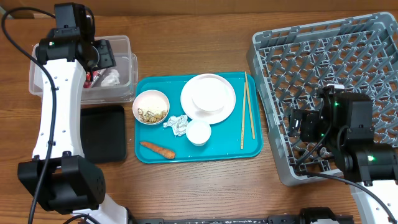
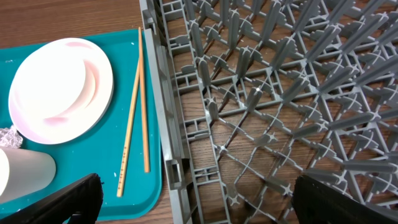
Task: Sort waste into correct bins and load items into the dishwasher
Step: 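Carry the wrapper left and drop it into the clear plastic bin, then reach the left gripper to the crumpled tissue and grasp it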
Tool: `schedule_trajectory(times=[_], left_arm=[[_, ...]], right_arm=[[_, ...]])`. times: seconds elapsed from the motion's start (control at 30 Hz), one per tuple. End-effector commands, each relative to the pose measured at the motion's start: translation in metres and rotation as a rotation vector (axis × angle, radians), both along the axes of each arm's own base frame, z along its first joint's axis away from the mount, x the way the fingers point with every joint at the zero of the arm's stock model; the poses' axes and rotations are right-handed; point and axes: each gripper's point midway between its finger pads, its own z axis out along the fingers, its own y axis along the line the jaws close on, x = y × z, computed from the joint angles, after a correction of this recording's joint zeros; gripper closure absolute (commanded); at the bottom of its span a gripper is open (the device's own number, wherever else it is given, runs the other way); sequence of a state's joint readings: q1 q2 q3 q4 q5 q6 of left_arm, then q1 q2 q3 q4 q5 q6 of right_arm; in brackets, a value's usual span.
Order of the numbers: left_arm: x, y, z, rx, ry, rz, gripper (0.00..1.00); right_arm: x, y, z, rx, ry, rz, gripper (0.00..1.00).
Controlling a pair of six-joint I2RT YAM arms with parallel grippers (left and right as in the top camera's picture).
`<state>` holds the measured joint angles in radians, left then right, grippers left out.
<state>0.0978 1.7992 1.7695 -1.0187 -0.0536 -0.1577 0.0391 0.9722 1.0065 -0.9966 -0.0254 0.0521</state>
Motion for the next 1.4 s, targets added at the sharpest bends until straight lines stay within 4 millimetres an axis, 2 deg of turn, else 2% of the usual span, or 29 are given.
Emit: schedule_trajectory(times=[0.0,0.07,0.17,0.27,0.37,0.57,0.73,0.93,1.03,1.2,1.37], left_arm=[[-0.006,-0.056,0.018,-0.157,-0.029,-0.172,0.34],[-0.022,-0.093,0.014,-0.232,0.030,-0.293,0.34],[-0.048,-0.126,0.000,-0.247,0.147,-0.384,0.34],[-0.073,-0.151,-0.018,-0.256,0.263,-0.429,0.36],[-0.095,-0.168,-0.041,-0.257,0.368,-0.385,0.37],[-0.130,-0.186,-0.088,-0.280,0.517,-0.190,0.35],[-0.147,-0.200,-0.113,-0.265,0.558,-0.169,0.34],[-0.150,-0.190,-0.137,-0.158,0.529,-0.052,0.33],[-0.148,-0.191,-0.140,-0.168,0.520,-0.034,0.34],[-0.141,-0.204,-0.138,-0.232,0.496,-0.076,0.34],[-0.144,-0.212,-0.137,-0.268,0.509,-0.124,0.34]], right_arm=[[0.002,-0.002,0.016,0.002,-0.043,-0.013,0.00],[0.002,-0.002,0.016,0.002,-0.043,-0.013,0.00],[0.002,-0.002,0.016,0.002,-0.043,-0.013,0.00],[0.002,-0.002,0.016,0.002,-0.043,-0.013,0.00],[0.002,-0.002,0.016,0.002,-0.043,-0.013,0.00],[0.002,-0.002,0.016,0.003,-0.043,-0.014,0.00],[0.002,-0.002,0.016,0.003,-0.043,-0.014,0.00],[0.001,-0.002,0.015,0.003,-0.038,-0.014,0.00],[0.001,-0.002,0.015,0.003,-0.038,-0.014,0.00],[0.001,-0.002,0.015,0.003,-0.038,-0.014,0.00],[0.001,-0.002,0.015,0.002,-0.038,-0.014,0.00]])
